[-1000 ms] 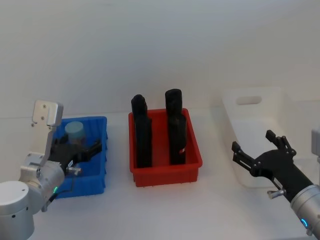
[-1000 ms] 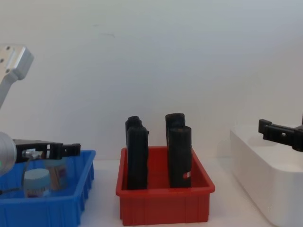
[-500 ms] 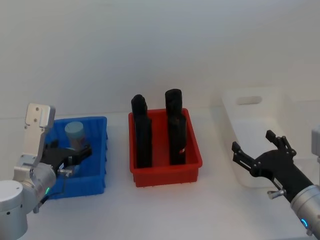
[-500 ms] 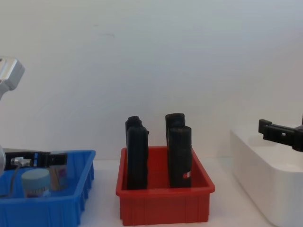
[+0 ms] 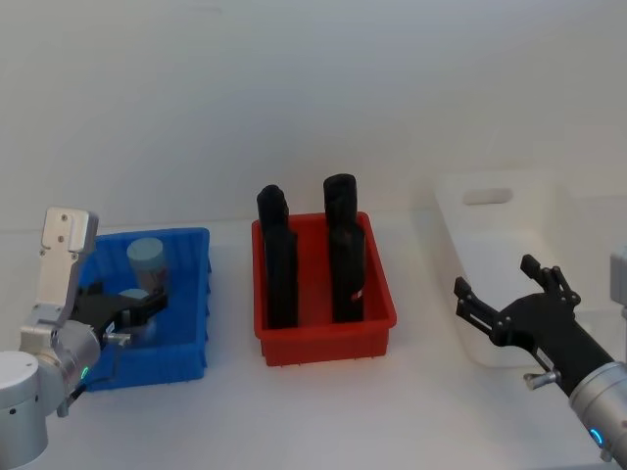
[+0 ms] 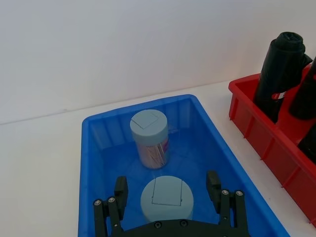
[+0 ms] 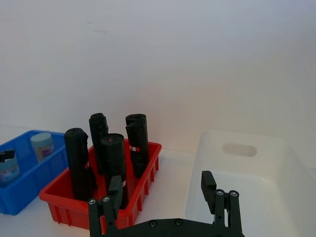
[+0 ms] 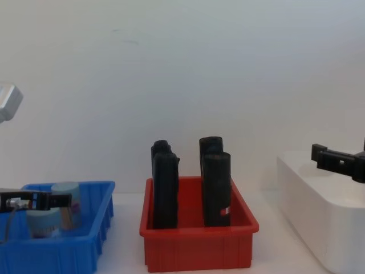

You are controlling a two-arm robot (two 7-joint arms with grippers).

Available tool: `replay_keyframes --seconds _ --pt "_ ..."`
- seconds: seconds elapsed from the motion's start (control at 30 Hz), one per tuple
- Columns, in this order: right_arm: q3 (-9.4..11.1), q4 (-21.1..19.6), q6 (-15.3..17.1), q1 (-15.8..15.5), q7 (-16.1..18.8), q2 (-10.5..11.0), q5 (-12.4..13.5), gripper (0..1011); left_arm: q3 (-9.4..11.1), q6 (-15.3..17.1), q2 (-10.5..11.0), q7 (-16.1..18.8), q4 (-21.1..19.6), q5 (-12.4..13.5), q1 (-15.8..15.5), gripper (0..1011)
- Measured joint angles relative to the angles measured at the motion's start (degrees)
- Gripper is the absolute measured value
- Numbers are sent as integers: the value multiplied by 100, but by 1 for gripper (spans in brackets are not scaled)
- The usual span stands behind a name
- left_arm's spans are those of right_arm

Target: Pick the cotton swabs from the blue box and place them into the white box.

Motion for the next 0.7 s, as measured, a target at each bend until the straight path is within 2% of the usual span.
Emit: replay_keyframes --seconds 0.53,0.7 --pt "0 0 0 0 0 0 0 1001 -79 -121 -78 -175 529 -165 -176 1002" --pt "0 0 0 0 0 0 0 1002 -95 -142 -92 -220 613 -219 -200 916"
